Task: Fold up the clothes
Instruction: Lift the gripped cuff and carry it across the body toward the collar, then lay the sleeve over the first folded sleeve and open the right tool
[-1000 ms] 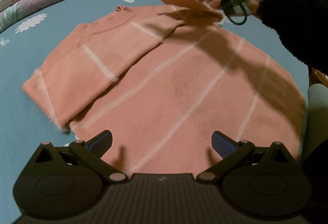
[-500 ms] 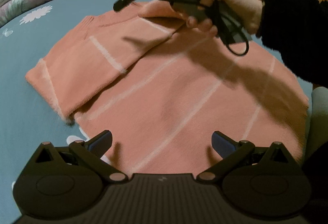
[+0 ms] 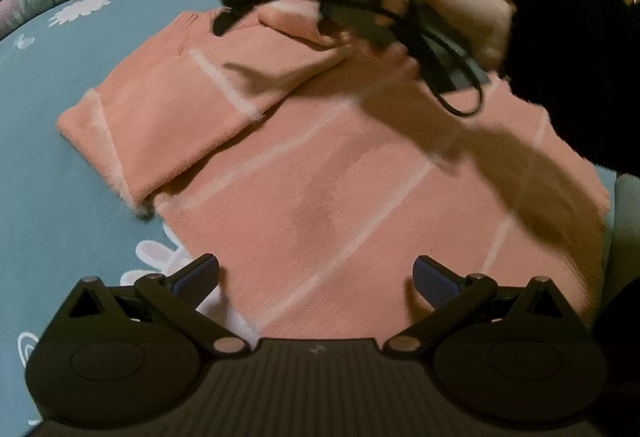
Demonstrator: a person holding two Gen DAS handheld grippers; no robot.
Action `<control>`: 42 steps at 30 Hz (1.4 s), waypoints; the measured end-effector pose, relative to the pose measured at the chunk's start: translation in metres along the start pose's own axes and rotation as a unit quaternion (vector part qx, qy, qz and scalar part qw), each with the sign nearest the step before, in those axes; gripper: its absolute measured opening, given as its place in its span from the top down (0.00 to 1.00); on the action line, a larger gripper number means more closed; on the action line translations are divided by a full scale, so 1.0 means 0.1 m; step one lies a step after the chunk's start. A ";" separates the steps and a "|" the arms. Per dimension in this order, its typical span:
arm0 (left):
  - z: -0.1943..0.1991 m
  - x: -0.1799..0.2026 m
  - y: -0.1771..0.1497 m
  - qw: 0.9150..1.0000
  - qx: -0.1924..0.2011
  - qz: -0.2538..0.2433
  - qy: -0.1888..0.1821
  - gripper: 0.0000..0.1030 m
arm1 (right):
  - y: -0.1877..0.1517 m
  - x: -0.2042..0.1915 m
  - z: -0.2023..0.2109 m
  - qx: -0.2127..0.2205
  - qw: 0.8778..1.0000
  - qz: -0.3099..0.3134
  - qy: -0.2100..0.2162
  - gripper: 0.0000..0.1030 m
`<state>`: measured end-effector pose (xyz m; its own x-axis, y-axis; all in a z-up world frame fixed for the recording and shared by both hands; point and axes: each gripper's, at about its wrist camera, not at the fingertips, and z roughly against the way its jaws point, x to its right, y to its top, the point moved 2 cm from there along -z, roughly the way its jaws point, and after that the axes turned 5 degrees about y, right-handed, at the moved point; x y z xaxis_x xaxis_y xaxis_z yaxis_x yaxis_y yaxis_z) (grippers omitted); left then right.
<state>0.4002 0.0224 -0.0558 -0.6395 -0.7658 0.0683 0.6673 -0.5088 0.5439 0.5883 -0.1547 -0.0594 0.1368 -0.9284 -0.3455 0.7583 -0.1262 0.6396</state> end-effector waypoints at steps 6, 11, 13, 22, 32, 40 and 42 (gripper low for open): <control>-0.03 -0.04 -0.02 1.000 -0.002 0.004 0.001 0.01 | -0.14 0.24 0.27 0.037 0.998 -0.058 0.011 0.00; -0.08 -0.05 -0.01 1.000 -0.001 0.005 -0.003 0.01 | -0.08 0.48 0.38 0.078 0.989 -0.127 -0.011 0.00; -0.08 -0.04 -0.02 1.000 -0.001 0.004 -0.003 0.01 | -0.05 0.48 0.39 0.093 0.987 -0.132 -0.013 0.00; -0.12 -0.03 -0.07 1.000 -0.007 0.008 -0.002 0.01 | 0.02 -0.11 0.32 0.071 0.996 0.014 0.058 0.00; -0.12 -0.02 -0.11 1.000 -0.010 0.011 -0.002 0.01 | -0.19 -0.44 0.02 0.000 0.988 0.151 -0.004 0.00; -0.13 0.03 -0.13 1.000 -0.012 0.008 -0.001 0.01 | -0.27 -0.62 -0.10 -0.017 0.958 0.270 -0.090 0.16; -0.14 0.03 -0.12 1.000 -0.012 0.007 -0.001 0.01 | -0.35 -0.69 -0.13 -0.021 0.940 0.321 -0.109 0.20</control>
